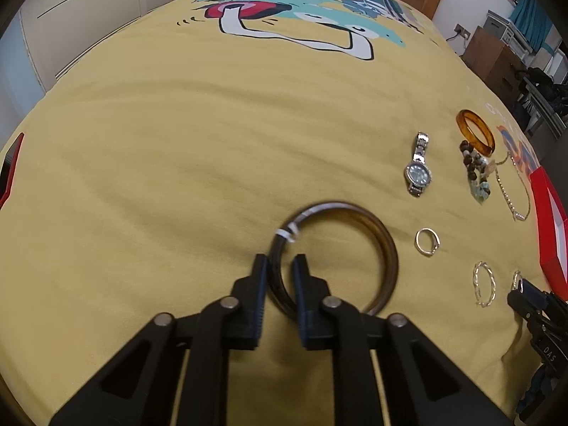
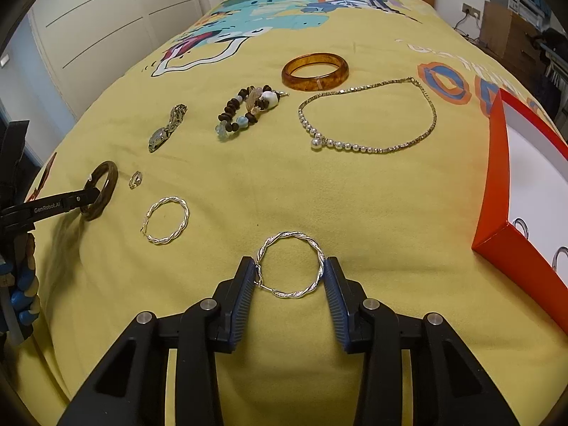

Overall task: Organize jewelry
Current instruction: 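Grasp the twisted silver hoop with the right tool while the left tool grasps the tortoiseshell bangle, then carry the twisted hoop and tortoiseshell bangle into the red box and release both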

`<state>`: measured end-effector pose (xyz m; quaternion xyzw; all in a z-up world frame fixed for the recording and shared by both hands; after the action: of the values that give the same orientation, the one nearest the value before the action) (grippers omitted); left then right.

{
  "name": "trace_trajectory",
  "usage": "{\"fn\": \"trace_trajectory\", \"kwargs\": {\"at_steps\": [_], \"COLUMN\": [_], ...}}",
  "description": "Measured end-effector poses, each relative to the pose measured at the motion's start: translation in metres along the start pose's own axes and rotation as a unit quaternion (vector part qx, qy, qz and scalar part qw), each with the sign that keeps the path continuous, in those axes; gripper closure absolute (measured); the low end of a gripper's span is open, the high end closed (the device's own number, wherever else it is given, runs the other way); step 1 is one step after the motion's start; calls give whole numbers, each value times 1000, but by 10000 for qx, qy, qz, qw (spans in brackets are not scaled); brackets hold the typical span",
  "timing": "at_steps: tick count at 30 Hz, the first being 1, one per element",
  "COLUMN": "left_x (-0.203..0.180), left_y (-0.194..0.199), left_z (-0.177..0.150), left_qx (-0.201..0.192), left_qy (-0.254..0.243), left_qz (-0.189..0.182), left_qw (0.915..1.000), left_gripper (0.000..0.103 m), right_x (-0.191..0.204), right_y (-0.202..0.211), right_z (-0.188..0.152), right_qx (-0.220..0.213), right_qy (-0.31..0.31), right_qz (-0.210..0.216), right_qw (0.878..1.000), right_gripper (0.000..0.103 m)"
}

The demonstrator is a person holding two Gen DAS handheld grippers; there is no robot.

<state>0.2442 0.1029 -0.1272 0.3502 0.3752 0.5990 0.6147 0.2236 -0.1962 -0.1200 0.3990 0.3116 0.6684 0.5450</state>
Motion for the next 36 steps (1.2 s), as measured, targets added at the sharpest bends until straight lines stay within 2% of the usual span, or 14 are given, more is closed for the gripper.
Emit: {"fn": "trace_trajectory", "kwargs": {"at_steps": [9, 24, 36], "left_x": [-7, -27, -86], "left_y": [19, 87, 128], "left_z": [-9, -35, -48], "left_qx": [-116, -449, -632], "left_qy": [-78, -210, -607], "left_qz": [52, -181, -603], "left_qw": [9999, 9986, 9943], "left_gripper": [95, 95, 95], "right_x": [-1, -2, -46], "right_y": [19, 100, 154], "right_z": [-4, -20, -45], "right_qx": [-202, -733, -1107], "right_qy": [-22, -58, -386], "right_qz": [51, 94, -109], "right_qw": [9998, 9972, 9930], "right_gripper": [64, 64, 64]}}
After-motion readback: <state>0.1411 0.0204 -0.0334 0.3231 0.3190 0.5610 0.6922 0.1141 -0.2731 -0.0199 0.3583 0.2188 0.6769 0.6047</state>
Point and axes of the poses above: each gripper's, at about its wrist camera, not at the fingertips, and y roughly against the way its jaws point, x to its left, z to its top, the point moved 3 cm from there along -y, roughly the way its jaws point, and after that the axes turned 9 degrees about -y, right-handed, at the moved point
